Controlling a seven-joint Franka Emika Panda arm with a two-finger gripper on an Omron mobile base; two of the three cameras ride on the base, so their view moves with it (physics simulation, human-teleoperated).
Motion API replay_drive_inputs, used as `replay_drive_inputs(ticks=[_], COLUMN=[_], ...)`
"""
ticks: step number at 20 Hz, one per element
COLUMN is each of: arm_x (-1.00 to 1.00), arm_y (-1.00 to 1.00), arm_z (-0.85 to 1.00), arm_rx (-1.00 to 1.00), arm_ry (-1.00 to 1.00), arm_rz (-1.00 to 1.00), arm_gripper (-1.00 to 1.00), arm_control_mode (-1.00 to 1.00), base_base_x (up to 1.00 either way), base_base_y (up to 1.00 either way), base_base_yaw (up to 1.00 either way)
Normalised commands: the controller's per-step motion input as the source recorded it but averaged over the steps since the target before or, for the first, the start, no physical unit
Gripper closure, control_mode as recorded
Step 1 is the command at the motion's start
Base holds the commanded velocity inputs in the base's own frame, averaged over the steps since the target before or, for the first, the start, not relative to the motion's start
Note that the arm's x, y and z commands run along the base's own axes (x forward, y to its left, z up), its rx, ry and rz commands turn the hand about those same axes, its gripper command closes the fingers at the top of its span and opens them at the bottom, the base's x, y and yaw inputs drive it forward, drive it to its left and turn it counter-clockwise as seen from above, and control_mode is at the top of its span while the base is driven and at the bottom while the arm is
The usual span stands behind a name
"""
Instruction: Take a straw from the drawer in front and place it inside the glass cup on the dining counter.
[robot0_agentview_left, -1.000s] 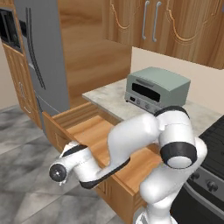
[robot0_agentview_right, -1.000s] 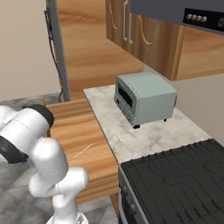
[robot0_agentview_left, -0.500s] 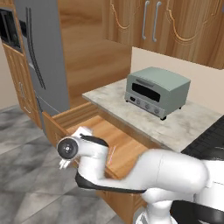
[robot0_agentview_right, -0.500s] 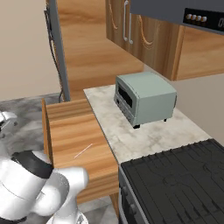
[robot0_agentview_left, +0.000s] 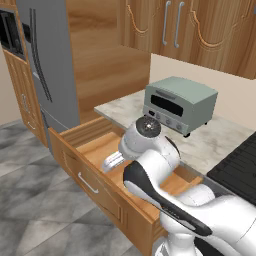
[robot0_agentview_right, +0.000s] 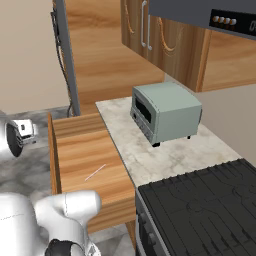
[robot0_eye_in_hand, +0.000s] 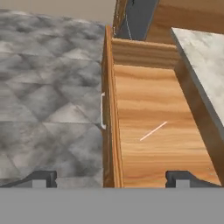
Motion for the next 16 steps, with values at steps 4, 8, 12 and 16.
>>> replay_drive_inputs(ticks=[4, 8, 12, 16], arm_x=[0.1, 0.38, 0.55, 0.55], arm_y=[-0.93, -0.51, -0.21, -0.4], arm_z=[-0.08, -0.08, -0.19, -0.61], arm_rx=[0.14, 0.04, 0.01, 0.0], arm_ry=[0.43, 0.41, 0.4, 0.34], arm_rz=[-0.35, -0.47, -0.46, -0.42], arm_gripper=[-1.0, -1.0, -1.0, -1.0], arm_control_mode=[-1.0, -1.0, -1.0, -1.0], base_base_x=[0.0, 0.0, 0.0, 0.0], base_base_y=[0.0, 0.0, 0.0, 0.0], base_base_yaw=[0.0, 0.0, 0.0, 0.0])
